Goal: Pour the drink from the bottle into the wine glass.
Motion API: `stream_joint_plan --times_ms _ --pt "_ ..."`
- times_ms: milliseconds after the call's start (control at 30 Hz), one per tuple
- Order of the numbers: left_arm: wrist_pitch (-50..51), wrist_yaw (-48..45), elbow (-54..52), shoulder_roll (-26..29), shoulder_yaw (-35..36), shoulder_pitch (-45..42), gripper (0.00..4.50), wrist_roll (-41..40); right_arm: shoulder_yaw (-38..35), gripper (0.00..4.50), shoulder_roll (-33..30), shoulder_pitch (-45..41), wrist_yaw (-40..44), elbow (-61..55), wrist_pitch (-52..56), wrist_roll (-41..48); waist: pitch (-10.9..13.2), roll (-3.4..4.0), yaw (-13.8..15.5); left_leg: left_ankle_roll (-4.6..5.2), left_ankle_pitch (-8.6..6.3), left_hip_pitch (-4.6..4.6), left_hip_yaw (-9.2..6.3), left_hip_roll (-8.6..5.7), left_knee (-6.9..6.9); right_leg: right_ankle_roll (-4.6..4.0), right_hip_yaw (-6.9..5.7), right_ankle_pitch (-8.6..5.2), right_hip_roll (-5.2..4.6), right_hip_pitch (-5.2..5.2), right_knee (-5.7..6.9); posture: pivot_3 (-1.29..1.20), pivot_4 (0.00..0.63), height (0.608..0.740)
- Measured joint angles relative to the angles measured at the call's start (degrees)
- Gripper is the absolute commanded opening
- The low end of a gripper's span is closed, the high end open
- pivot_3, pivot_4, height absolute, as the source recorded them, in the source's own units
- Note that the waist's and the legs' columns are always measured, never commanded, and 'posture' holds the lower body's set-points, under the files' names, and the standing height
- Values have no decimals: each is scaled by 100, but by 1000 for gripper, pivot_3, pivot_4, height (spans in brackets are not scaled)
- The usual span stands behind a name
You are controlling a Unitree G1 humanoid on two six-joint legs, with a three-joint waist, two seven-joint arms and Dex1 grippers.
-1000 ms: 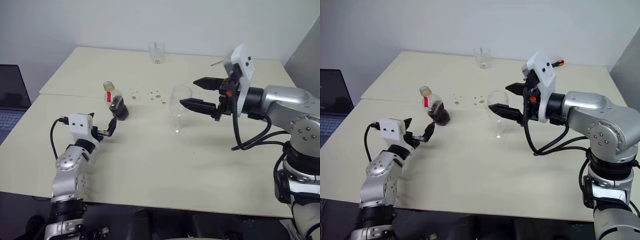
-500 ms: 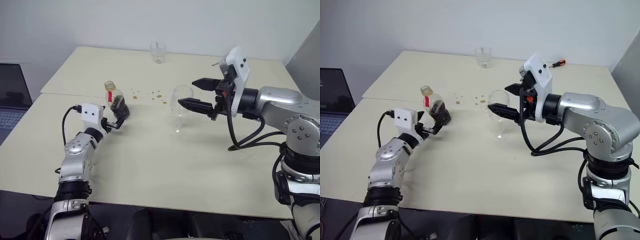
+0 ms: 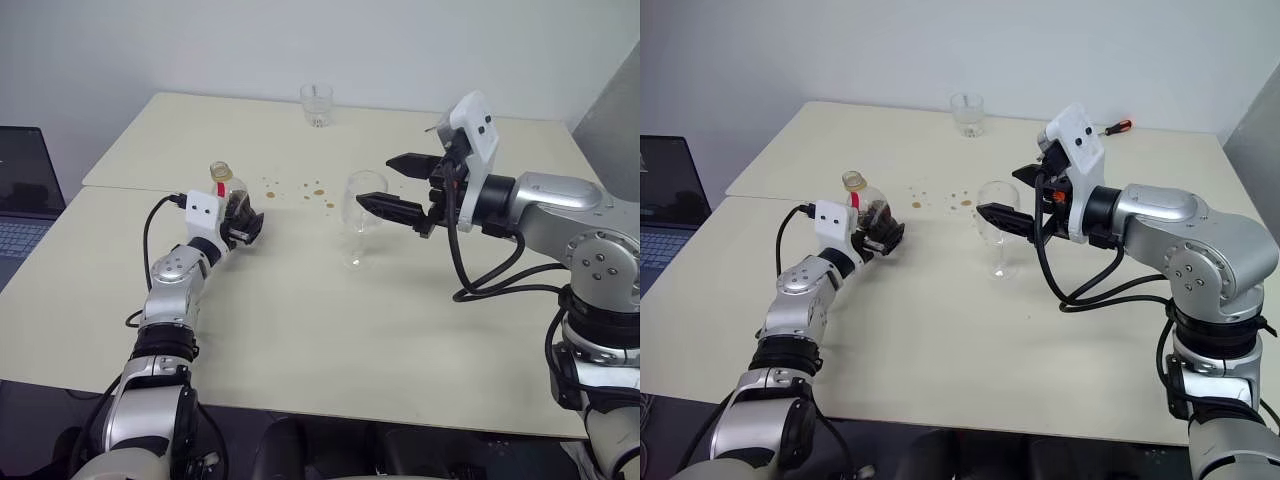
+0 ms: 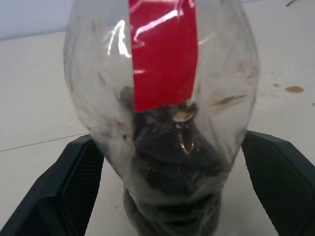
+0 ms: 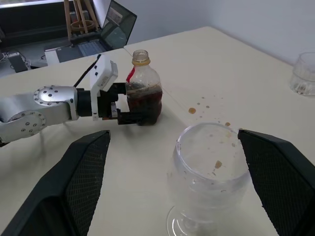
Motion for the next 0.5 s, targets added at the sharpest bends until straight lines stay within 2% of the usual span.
stream_joint_plan --times_ms 200,500 --pt "-607 -110 928 -116 -10 -426 4500 89 -1 4430 -13 44 -135 -24 0 -2 0 0 3 0 0 -1 1 0 0 0 -2 0 0 0 -1 0 150 740" --pt "-1057 -225 1420 -198 -5 -706 1757 94 -82 4500 -236 367 -239 -177 20 20 0 -1 14 0 0 -1 2 -2 2 1 -1 0 -1 1 1 0 150 740"
